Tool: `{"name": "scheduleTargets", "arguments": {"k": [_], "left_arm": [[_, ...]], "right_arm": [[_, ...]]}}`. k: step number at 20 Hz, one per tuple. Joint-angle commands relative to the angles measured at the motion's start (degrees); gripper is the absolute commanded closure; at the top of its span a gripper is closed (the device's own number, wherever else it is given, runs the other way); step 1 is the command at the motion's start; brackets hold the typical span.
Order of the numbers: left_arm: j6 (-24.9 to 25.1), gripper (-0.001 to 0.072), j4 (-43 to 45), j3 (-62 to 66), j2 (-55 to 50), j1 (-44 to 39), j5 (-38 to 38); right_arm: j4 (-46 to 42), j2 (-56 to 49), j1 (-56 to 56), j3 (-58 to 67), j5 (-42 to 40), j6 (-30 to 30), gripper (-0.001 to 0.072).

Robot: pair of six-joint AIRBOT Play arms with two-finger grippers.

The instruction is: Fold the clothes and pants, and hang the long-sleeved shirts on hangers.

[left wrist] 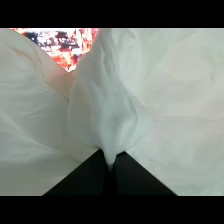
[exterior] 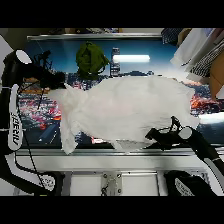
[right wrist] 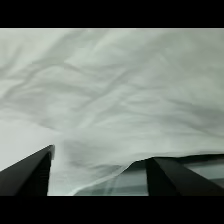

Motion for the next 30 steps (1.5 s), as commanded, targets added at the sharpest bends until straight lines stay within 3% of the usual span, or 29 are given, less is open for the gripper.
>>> {"name": "scheduleTargets", "arguments": {"k": [1,3,4,9,14,17,18,20,21,24,27,30], "left_arm": [[-0.1,0.0696,0.0,0.0,0.0,0.1,-0.1],[-0.1,0.0695,0.1,0.0,0.2,0.5,-1.2],[-0.1,0.0695,0.1,0.0,0.5,0.6,-2.1],[-0.2,0.0696,-0.3,-17.6,13.5,0.6,2.6],[-0.1,0.0696,-4.5,-32.3,29.8,-5.9,2.2],[-0.4,0.0696,-4.4,-33.7,34.4,-9.5,10.9],[-0.9,0.0696,-4.4,-33.9,34.6,-9.6,14.1],[-1.0,0.0696,-4.6,-33.8,32.9,-8.7,19.7],[-1.0,0.0695,-4.6,-33.8,31.4,-7.9,21.5],[-1.0,0.0696,-4.7,-33.8,25.2,-4.7,22.9],[-1.2,0.0695,-5.1,-33.8,20.0,-2.3,21.7],[-1.2,0.0696,-5.1,-33.8,17.2,-1.8,20.5]], "right_arm": [[-0.4,-1.9,3.1,0.5,-5.7,-0.2,0.0361],[-1.8,-1.9,1.6,4.5,-5.1,-4.9,0.0634],[-3.7,-2.0,0.1,8.1,-3.3,-7.0,0.0699],[-24.2,-9.7,-9.3,40.7,13.1,-9.3,0.0701],[-26.0,-28.3,-10.8,81.1,15.8,-8.7,0.0701],[-25.3,-37.5,-9.6,97.9,15.8,-4.8,0.0699],[-22.8,-38.5,-9.4,99.0,15.3,-4.9,0.0656],[-15.0,-38.6,-9.4,97.5,15.8,-7.7,0.0216],[-11.2,-38.4,-9.4,96.7,17.9,-11.8,0.0122],[-5.4,-35.6,-8.2,91.9,26.0,-21.7,0.0123],[-5.6,-29.5,-3.9,79.6,30.7,-24.4,0.0124],[-5.6,-22.8,3.6,61.4,26.5,-24.1,0.0124]]}}
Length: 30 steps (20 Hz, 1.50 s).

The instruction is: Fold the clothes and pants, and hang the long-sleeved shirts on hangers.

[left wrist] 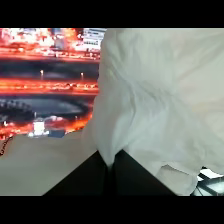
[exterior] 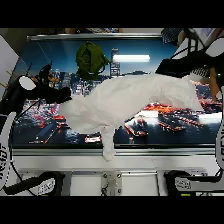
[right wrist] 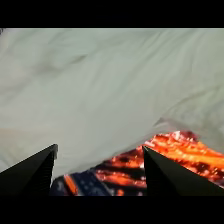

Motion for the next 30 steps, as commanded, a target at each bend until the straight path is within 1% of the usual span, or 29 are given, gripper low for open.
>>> {"name": "scheduleTargets", "arguments": {"k": [1,4,6,8,10,13,16,21,22,23,24,25,26,29,30], "left_arm": [[-0.1,0.0696,-0.1,0.0,-3.7,0.9,-0.9],[-0.1,0.0695,-0.1,0.0,-4.3,0.9,-0.9],[0.0,0.0695,0.0,0.0,-4.3,0.9,-0.9],[0.0,0.0696,0.0,0.0,-4.3,0.9,-0.7],[-0.1,0.0695,0.0,0.0,-4.3,0.9,-0.7],[0.0,0.0696,0.0,0.0,-4.3,0.9,-0.7],[0.0,0.0695,0.0,0.0,-4.3,0.9,-0.7],[0.0,0.0695,0.1,0.0,-4.3,0.9,-0.7],[0.0,0.0695,0.0,0.0,-4.3,0.9,-0.6],[-0.1,0.0695,0.0,0.0,-4.2,1.0,-0.7],[-0.1,0.0695,0.0,0.0,-3.6,1.4,-0.8],[-0.3,0.0695,-0.1,0.0,-2.1,2.0,-0.9],[-0.3,0.0695,-0.1,0.0,0.3,3.0,-0.7],[-1.9,0.0695,-0.2,0.0,11.3,6.8,-1.6],[-2.5,0.0695,-0.2,0.0,16.0,7.7,-2.3]], "right_arm": [[1.3,6.8,8.3,-19.7,-3.0,-0.8,0.0124],[1.6,8.5,18.5,-35.3,-10.4,2.1,0.0123],[1.9,8.0,26.1,-41.5,-15.5,3.8,0.0124],[2.7,7.0,32.8,-43.6,-20.5,5.2,0.0124],[3.5,5.2,38.8,-43.5,-26.2,7.9,0.0123],[7.9,2.1,43.9,-43.5,-33.3,7.9,0.0123],[13.7,-1.0,45.1,-43.4,-35.8,7.8,0.0123],[14.6,-3.0,45.2,-43.4,-35.8,7.8,0.0133],[14.6,-2.8,45.2,-43.4,-35.8,7.6,0.0265],[14.3,-2.5,45.0,-43.3,-35.6,7.0,0.0553],[13.7,-1.8,44.3,-42.9,-35.0,5.6,0.0698],[11.7,-0.4,43.1,-42.2,-33.3,4.6,0.0699],[7.5,1.9,40.8,-40.7,-30.0,4.4,0.0699],[-8.0,12.8,30.7,-33.4,-15.6,4.4,0.07],[-11.5,16.9,27.0,-30.4,-11.5,4.4,0.07]]}}
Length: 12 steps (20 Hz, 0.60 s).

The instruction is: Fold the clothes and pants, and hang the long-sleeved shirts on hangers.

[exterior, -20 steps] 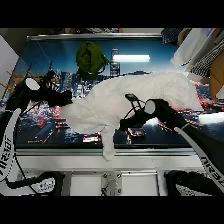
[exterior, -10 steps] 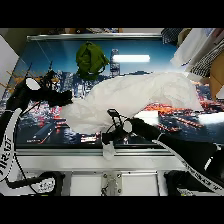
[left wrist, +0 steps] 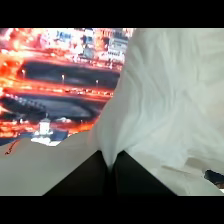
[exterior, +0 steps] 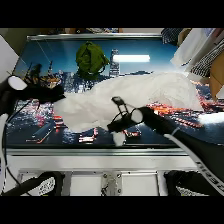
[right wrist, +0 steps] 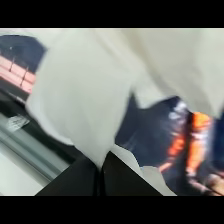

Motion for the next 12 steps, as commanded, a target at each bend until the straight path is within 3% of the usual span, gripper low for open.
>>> {"name": "scheduleTargets", "arguments": {"k": [1,7,12], "left_arm": [[-1.7,0.0695,-0.2,0.1,13.6,3.3,-1.6],[-9.9,0.0695,-1.6,0.0,40.4,1.0,-0.7],[-19.7,0.0695,-1.5,-1.2,46.9,-6.1,-1.0]], "right_arm": [[-15.0,13.4,-12.2,9.6,15.7,-0.6,0.07],[-15.8,31.4,-33.4,26.3,22.6,0.3,0.07],[-15.6,33.9,-39.5,27.9,25.4,8.0,0.07]]}}
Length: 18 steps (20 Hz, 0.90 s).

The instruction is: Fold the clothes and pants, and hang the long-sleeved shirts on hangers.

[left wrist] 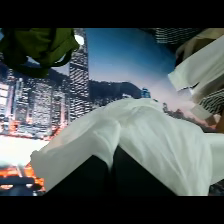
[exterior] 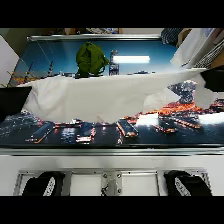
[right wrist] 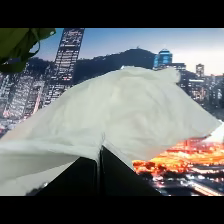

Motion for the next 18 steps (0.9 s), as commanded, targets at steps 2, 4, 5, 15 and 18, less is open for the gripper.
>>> {"name": "scheduleTargets", "arguments": {"k": [2,4,5,15,18], "left_arm": [[-6.1,0.0695,0.8,-3.6,2.8,-6.6,0.6],[-6.3,0.0695,0.9,-7.5,-0.9,-9.9,1.7],[-6.3,0.0695,0.8,-9.7,-3.7,-11.8,2.6],[-0.6,0.0084,0.7,-6.1,-36.3,-8.9,13.6],[4.1,0.0084,0.6,-6.4,-38.7,-7.4,4.4]], "right_arm": [[1.7,-1.0,-3.4,1.4,5.9,4.2,0.07],[4.5,-4.9,-3.4,0.2,7.1,4.1,0.07],[4.8,-7.1,-3.4,-0.7,7.1,3.6,0.0699],[4.3,-29.0,-3.7,-3.5,-9.0,-0.2,-0.0007],[4.3,-26.1,-2.9,-4.0,-7.6,-0.2,-0.0007]]}}
